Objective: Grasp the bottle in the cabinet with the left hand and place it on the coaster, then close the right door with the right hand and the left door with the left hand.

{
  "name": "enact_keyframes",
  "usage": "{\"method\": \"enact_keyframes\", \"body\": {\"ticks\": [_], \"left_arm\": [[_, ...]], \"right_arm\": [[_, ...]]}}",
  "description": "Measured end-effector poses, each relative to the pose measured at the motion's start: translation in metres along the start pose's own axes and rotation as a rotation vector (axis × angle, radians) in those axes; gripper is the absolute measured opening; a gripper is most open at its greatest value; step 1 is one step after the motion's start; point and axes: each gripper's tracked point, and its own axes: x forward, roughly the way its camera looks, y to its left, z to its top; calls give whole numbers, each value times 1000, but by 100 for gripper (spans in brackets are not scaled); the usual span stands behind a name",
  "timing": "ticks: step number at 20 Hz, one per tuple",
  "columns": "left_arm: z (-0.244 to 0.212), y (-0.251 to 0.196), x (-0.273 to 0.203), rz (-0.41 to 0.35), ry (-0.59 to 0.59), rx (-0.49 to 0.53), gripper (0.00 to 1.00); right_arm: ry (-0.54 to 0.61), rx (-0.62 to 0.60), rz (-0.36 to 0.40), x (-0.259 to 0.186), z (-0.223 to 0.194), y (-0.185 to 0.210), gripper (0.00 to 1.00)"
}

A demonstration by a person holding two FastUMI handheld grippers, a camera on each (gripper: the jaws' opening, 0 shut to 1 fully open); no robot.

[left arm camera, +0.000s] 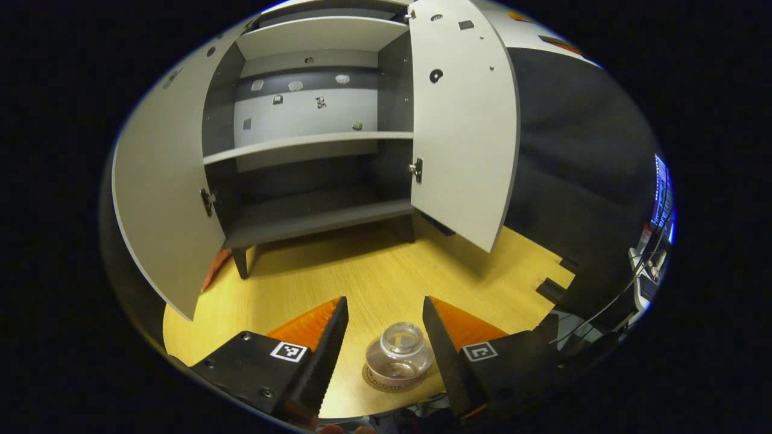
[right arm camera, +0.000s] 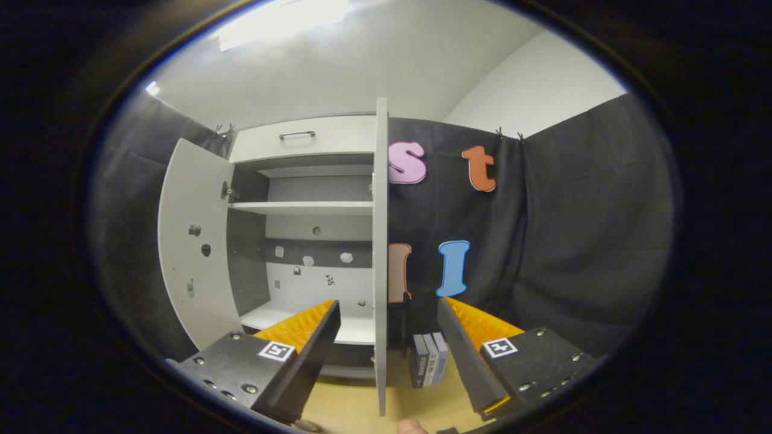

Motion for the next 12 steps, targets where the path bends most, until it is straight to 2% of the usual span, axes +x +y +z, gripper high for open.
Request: {"method": "enact_keyframes", "body": {"ticks": [1, 3, 7, 8, 12], "left_arm": [[12, 1, -3, 4, -19, 3, 78], [37, 5, -12, 16, -61, 3, 78], [105, 16, -33, 41, -177, 1, 78], [121, 20, -39, 50, -204, 0, 78], [193, 41, -71, 110, -297, -35, 77]], "right_arm": [[0, 4, 0, 1, -1, 0, 97], [4, 16, -1, 2, -4, 0, 94], [10, 25, -14, 6, -10, -5, 97], [10, 27, -18, 7, -10, -6, 94], [6, 30, -33, 11, -10, -12, 94]]}}
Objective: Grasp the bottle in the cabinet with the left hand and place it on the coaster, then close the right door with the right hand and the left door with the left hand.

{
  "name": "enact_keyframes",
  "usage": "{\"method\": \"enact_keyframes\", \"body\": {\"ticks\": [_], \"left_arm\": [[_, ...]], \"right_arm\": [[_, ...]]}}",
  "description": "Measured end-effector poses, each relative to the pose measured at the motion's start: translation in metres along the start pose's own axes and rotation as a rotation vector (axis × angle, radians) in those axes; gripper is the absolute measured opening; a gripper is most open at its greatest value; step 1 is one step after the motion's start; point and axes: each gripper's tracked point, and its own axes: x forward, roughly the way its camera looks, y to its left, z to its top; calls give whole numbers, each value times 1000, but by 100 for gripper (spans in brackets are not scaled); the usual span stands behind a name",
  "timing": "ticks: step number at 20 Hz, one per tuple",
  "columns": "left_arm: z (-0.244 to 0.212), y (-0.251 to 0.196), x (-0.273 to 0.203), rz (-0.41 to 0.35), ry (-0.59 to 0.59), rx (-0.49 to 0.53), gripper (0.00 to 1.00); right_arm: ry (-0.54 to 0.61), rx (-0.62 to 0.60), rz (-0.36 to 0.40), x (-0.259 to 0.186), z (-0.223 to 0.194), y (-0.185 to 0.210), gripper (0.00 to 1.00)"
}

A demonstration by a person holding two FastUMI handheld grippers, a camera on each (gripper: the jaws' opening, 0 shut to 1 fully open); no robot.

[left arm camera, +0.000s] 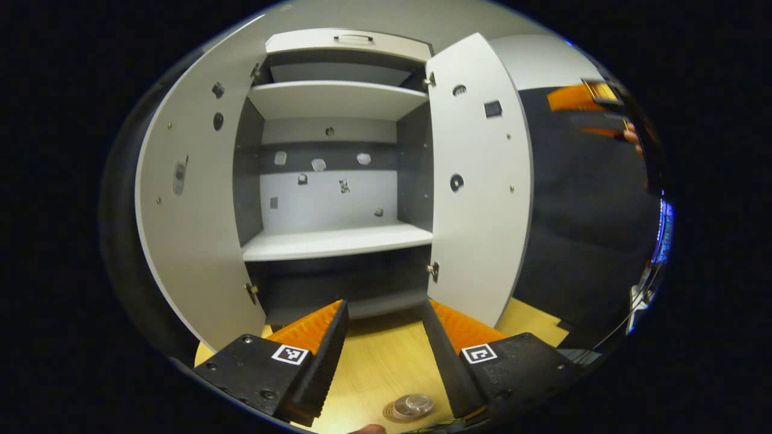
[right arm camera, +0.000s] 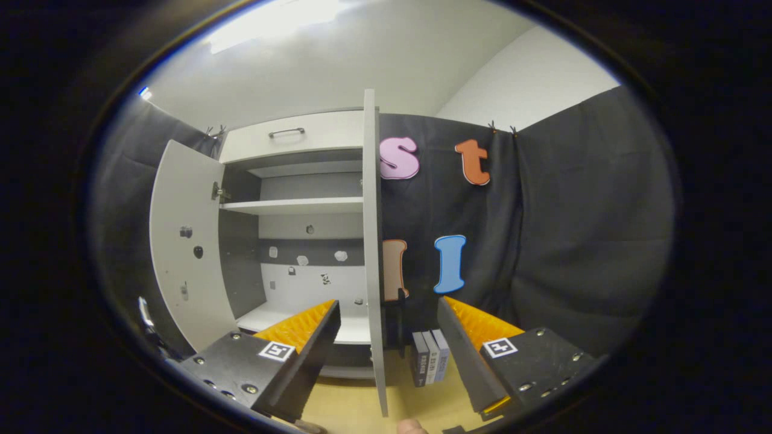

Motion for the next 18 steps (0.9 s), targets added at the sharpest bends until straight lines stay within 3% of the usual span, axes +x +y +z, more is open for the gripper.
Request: {"method": "enact_keyframes", "body": {"ticks": [5, 7, 8, 9, 16, 18], "left_arm": [[87, 35, -10, 101, -65, -18, 86], [113, 50, -17, 141, -72, -24, 82], [120, 54, -20, 150, -60, -29, 87], [131, 61, -25, 167, -65, -30, 87], [195, 103, -52, 291, -138, -61, 83], [210, 111, -56, 304, -188, -76, 88]], "right_arm": [[-1, 7, -11, 10, -5, -6, 98], [1, 10, -22, 16, -9, -11, 94], [3, 10, -31, 20, -11, -15, 98], [6, 10, -40, 23, -15, -19, 94], [29, -1, -119, 52, -31, -46, 98], [42, -5, -123, 59, -38, -46, 94]]}}
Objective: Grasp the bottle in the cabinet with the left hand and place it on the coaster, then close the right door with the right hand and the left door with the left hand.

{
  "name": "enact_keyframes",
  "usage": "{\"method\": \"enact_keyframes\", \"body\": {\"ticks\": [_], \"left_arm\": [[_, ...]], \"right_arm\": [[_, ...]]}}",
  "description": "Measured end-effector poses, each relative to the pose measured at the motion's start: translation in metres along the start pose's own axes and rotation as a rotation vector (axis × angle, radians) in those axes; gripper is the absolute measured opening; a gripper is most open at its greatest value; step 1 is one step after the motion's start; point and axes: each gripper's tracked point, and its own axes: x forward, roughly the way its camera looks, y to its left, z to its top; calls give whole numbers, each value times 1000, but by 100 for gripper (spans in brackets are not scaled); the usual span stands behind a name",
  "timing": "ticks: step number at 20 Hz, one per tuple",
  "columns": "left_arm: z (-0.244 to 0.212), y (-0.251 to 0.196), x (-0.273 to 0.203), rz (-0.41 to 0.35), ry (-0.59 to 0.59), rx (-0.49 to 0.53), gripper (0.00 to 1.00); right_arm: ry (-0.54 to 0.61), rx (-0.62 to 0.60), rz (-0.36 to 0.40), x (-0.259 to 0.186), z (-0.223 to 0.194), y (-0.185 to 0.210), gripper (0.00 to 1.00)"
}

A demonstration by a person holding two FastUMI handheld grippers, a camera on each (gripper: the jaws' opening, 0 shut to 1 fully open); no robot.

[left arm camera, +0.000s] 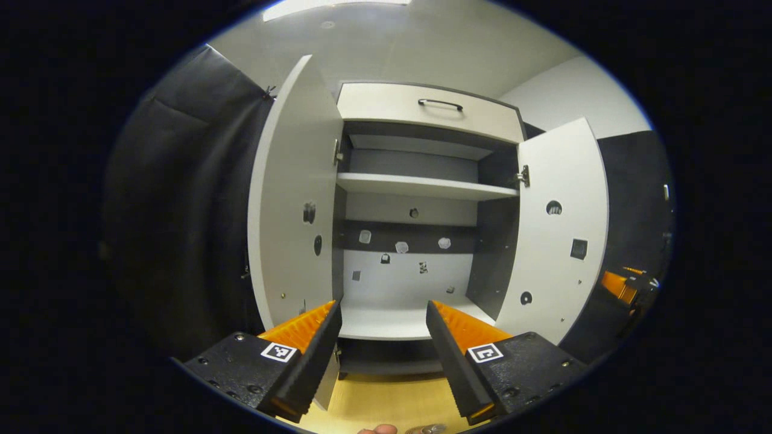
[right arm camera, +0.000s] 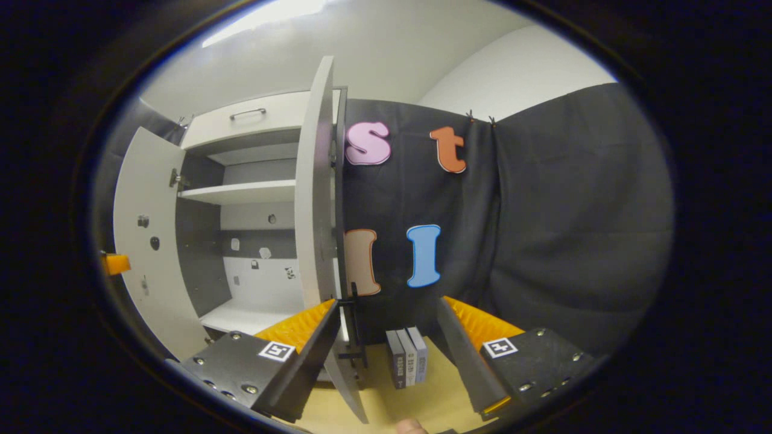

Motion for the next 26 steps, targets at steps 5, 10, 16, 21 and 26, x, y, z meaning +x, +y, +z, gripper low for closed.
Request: {"method": "enact_keyframes", "body": {"ticks": [5, 10, 16, 21, 26], "left_arm": [[2, 11, 7, 18, -9, -10, 89], [-6, 10, 16, 4, 13, -42, 89], [-12, 9, 22, 0, 32, -45, 89], [-17, 32, 17, 41, 41, -50, 89], [-16, 63, 8, 110, 34, -70, 89]], "right_arm": [[11, 6, 24, 9, -5, 10, 97], [-14, -82, 65, 7, 1, 24, 92], [-20, -68, 208, 7, -3, 72, 96], [-6, -29, 338, 13, -10, 118, 94], [3, -33, 362, 30, -13, 143, 93]]}}
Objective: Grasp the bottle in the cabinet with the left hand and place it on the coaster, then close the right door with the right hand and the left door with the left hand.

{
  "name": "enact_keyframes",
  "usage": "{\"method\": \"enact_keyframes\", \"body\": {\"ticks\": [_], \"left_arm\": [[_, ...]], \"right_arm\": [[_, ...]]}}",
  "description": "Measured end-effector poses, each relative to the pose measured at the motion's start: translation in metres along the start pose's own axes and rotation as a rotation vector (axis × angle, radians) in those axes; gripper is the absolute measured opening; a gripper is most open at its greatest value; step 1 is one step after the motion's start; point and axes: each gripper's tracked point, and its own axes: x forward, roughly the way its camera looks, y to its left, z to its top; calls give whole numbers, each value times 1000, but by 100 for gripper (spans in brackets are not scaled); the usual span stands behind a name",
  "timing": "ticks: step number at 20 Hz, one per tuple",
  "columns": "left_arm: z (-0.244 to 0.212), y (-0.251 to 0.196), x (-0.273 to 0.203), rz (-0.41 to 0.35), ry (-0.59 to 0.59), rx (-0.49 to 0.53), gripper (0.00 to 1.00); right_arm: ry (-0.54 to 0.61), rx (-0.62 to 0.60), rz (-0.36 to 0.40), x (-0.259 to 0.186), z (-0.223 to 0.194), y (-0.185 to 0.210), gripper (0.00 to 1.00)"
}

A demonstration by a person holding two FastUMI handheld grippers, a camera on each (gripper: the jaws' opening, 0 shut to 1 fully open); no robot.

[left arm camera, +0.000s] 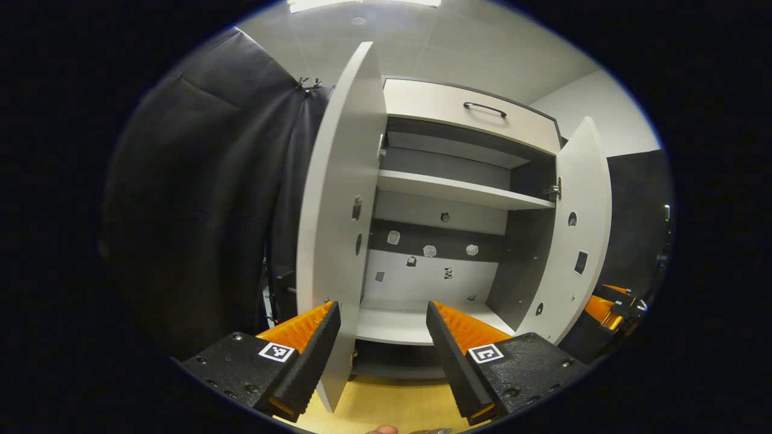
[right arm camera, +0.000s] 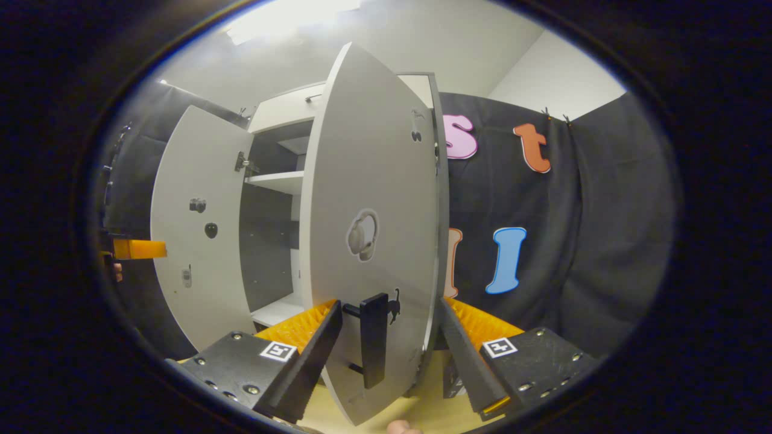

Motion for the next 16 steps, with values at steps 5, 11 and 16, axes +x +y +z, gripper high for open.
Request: {"method": "enact_keyframes", "body": {"ticks": [5, 11, 16], "left_arm": [[2, 8, 0, 4, -11, -28, 88], [2, 12, -1, -18, -18, -31, 84], [2, 15, -3, -27, -16, -34, 85]], "right_arm": [[15, 28, 52, 16, -4, 22, 96], [31, 36, 76, 41, -8, 38, 97], [30, 33, 86, 63, -9, 57, 99]]}}
